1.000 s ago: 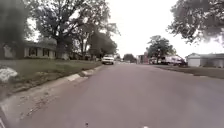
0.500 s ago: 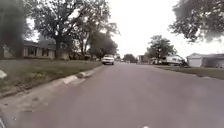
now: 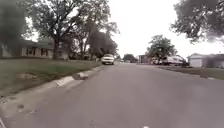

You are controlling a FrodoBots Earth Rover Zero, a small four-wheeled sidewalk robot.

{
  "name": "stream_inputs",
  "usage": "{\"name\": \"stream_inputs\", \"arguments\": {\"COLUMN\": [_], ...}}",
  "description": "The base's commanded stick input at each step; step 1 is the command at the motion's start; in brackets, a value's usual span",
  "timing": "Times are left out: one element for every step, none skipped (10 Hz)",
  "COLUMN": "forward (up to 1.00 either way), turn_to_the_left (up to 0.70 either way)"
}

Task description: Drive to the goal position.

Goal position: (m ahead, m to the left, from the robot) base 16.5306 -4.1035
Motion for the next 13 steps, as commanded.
{"name": "stream_inputs", "arguments": {"forward": [0.7, 0.7, 0.7, 0.7, 0.7, 0.7, 0.7, 0.7, 0.7, 0.7, 0.7, 0.7, 0.7], "turn_to_the_left": [0.0, 0.0, 0.0, 0.0, 0.0, 0.0, 0.0, 0.0, 0.0, 0.0, 0.0, 0.0, 0.0]}}
